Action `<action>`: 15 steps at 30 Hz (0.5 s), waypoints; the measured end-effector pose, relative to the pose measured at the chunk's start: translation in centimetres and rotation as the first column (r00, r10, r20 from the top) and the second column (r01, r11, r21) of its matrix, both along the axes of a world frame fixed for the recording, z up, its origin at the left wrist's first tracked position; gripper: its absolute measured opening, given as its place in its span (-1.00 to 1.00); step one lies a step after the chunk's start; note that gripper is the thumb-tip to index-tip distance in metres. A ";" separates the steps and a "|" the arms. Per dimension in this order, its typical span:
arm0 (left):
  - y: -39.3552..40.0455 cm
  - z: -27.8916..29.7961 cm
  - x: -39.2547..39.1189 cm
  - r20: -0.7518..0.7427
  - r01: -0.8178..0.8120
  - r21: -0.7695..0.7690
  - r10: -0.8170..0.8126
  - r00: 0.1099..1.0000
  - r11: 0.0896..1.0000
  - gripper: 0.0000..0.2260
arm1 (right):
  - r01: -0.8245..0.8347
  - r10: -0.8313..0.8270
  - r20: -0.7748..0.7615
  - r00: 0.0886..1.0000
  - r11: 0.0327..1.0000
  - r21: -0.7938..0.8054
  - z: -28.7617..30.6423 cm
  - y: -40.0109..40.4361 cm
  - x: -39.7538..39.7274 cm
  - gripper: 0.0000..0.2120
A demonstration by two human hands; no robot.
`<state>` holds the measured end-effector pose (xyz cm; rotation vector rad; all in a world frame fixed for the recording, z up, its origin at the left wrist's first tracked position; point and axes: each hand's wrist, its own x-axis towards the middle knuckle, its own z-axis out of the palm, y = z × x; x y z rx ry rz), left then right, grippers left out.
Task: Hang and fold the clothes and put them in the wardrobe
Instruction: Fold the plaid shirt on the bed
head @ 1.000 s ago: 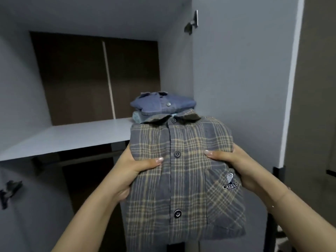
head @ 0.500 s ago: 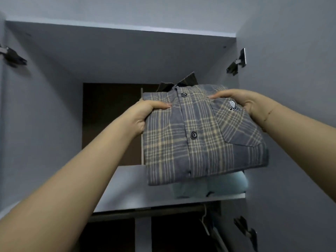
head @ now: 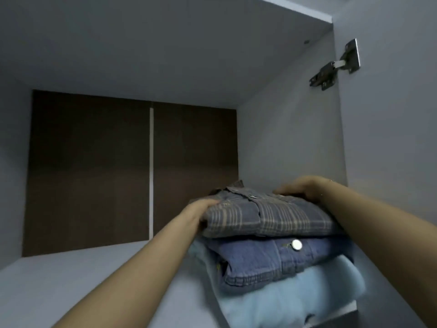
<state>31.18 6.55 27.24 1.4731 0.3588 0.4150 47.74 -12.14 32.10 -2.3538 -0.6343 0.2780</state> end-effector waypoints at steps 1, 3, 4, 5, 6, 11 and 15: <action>0.3 -0.6 -0.1 0.016 0.013 -0.034 -0.012 1.000 0.999 -0.75 | -0.010 0.010 0.008 1.000 0.999 0.044 -0.4 -0.4 0.3 -0.74; 0.6 -1.3 -1.0 0.053 0.054 -0.097 -0.049 0.997 0.994 -0.87 | -0.072 0.084 -0.078 0.993 0.988 0.140 -0.1 -1.4 0.2 -0.64; 0.6 -1.5 -1.6 0.065 0.076 -0.106 -0.070 0.995 0.991 -0.89 | -0.117 0.136 -0.132 0.982 0.982 0.146 0.2 -1.8 -0.3 -0.60; 0.3 -1.7 -2.4 0.078 0.092 -0.106 -0.084 0.993 0.990 -0.89 | -0.165 0.183 -0.167 0.969 0.980 0.113 0.4 -2.3 -0.7 -0.56; -0.1 -1.8 -3.2 0.090 0.108 -0.110 -0.098 0.991 0.988 -0.89 | -0.205 0.210 -0.171 0.963 0.978 0.048 0.5 -2.6 -1.3 -0.52; -4.2 -0.7 -4.7 0.101 0.144 -0.168 -0.128 0.987 0.975 -0.90 | -0.076 0.076 0.230 0.970 0.997 -0.011 3.2 -3.0 -3.1 -0.64; -7.1 -0.9 -4.7 0.175 0.069 -0.159 -0.040 0.984 0.985 -0.87 | 0.134 0.050 0.603 0.796 0.957 -0.256 3.5 -3.6 -3.4 -0.52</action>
